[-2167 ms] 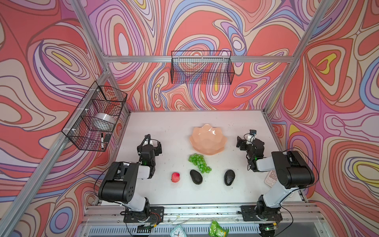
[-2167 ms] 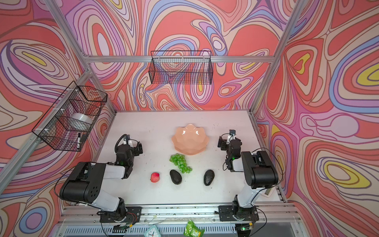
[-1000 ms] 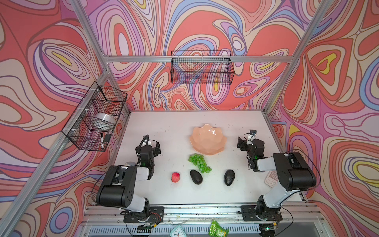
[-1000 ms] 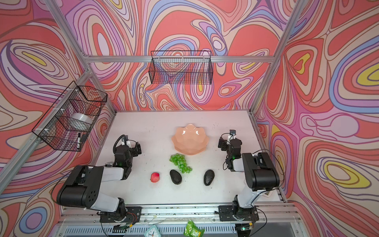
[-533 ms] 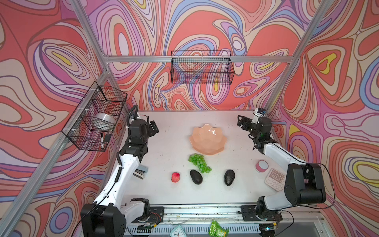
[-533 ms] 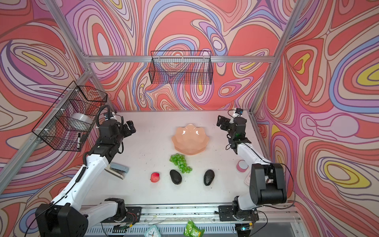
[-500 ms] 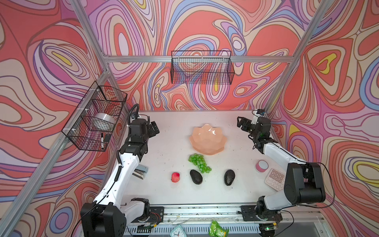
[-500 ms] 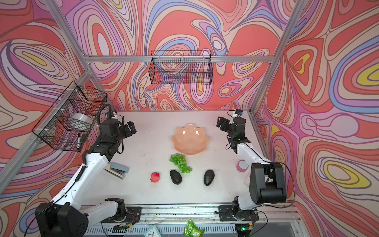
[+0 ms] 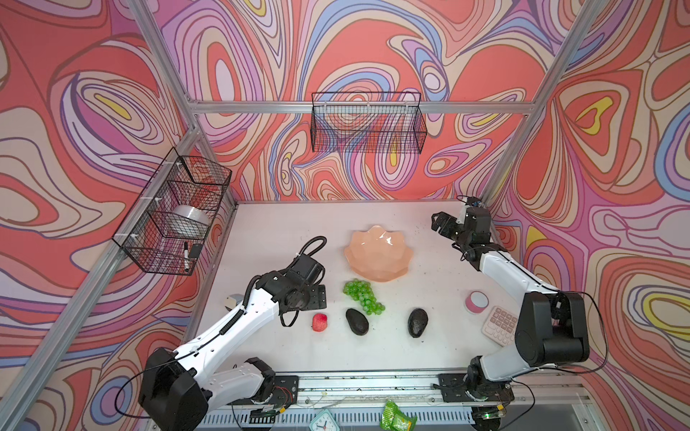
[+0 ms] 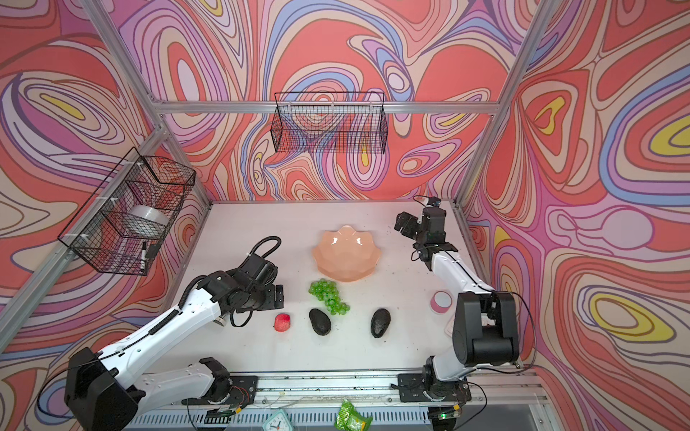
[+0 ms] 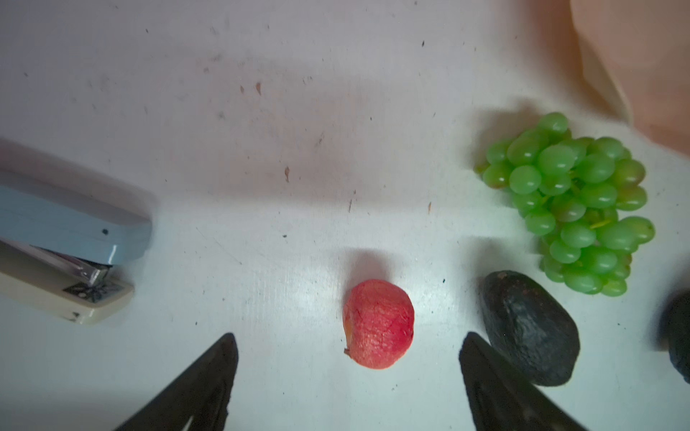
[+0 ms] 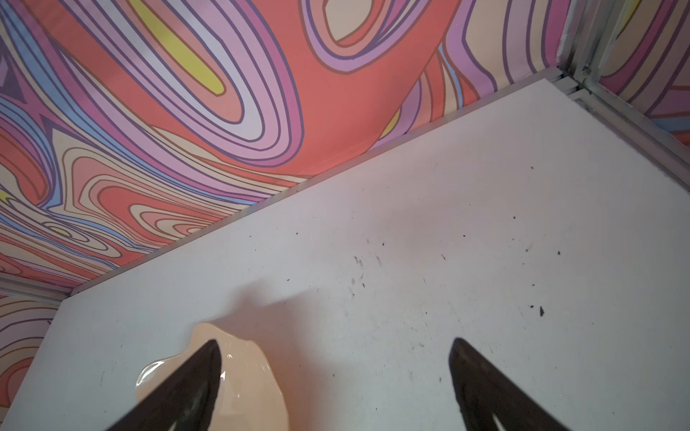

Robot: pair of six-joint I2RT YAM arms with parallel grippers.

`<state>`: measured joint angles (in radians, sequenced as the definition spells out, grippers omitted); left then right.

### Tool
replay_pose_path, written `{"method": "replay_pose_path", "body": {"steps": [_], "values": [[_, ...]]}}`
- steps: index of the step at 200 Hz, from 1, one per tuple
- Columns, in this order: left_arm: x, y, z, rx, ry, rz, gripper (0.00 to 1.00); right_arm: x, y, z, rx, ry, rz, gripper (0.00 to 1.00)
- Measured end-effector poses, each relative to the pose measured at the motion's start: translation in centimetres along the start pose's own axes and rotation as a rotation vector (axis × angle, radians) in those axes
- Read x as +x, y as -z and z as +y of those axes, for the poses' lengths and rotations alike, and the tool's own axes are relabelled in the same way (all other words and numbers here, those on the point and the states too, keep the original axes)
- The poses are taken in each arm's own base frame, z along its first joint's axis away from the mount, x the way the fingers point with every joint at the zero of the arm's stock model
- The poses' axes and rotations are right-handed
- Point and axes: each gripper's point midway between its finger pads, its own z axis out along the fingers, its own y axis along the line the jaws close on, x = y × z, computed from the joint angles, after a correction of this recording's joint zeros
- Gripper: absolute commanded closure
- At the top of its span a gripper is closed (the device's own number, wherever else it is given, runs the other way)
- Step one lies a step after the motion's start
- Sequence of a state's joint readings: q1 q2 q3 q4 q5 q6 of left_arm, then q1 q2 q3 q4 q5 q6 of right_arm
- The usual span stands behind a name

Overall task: Place and organize the fake fruits in the fruit bowl
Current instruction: 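Reach the left gripper to the red apple and grasp it while the right arm rises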

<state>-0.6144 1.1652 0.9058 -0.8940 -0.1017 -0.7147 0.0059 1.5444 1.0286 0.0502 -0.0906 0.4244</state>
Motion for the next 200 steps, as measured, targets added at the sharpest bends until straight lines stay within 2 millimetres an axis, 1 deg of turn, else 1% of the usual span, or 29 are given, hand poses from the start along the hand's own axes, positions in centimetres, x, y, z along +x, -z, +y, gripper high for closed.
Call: {"method": "replay_pose_path", "body": {"steps": [21,48,62,92,120,147,177,200], "values": [[2.4,-1.0,-0.5,-0.005,-0.012,0.061,0.07,0.6,-0.4,-0.3,0.008,-0.007,0.017,0.02],[4.5,-2.3,-1.0,-0.023,-0.028,0.135,0.07,0.7,-0.5,-0.4,0.008,-0.014,0.023,0.02],[5.0,-2.9,-1.3,-0.031,-0.031,0.159,0.07,0.7,-0.5,-0.3,0.007,-0.016,0.023,0.02],[5.3,-3.9,-1.9,-0.029,-0.019,0.173,0.08,0.7,-0.5,-0.3,0.006,-0.017,0.023,0.02],[5.8,-5.3,-1.9,-0.042,-0.011,0.197,0.17,0.8,-0.5,-0.2,0.002,-0.022,0.025,0.02],[6.4,-6.3,-1.6,-0.066,0.001,0.216,0.23,0.8,-0.5,-0.2,-0.003,-0.026,0.026,0.02],[6.3,-6.7,-1.8,-0.066,0.006,0.21,0.36,0.7,-0.5,0.0,-0.008,-0.031,0.022,0.02],[6.3,-7.1,-1.7,-0.082,0.002,0.214,0.5,0.7,-0.5,0.1,-0.014,-0.035,0.022,0.02]]}}
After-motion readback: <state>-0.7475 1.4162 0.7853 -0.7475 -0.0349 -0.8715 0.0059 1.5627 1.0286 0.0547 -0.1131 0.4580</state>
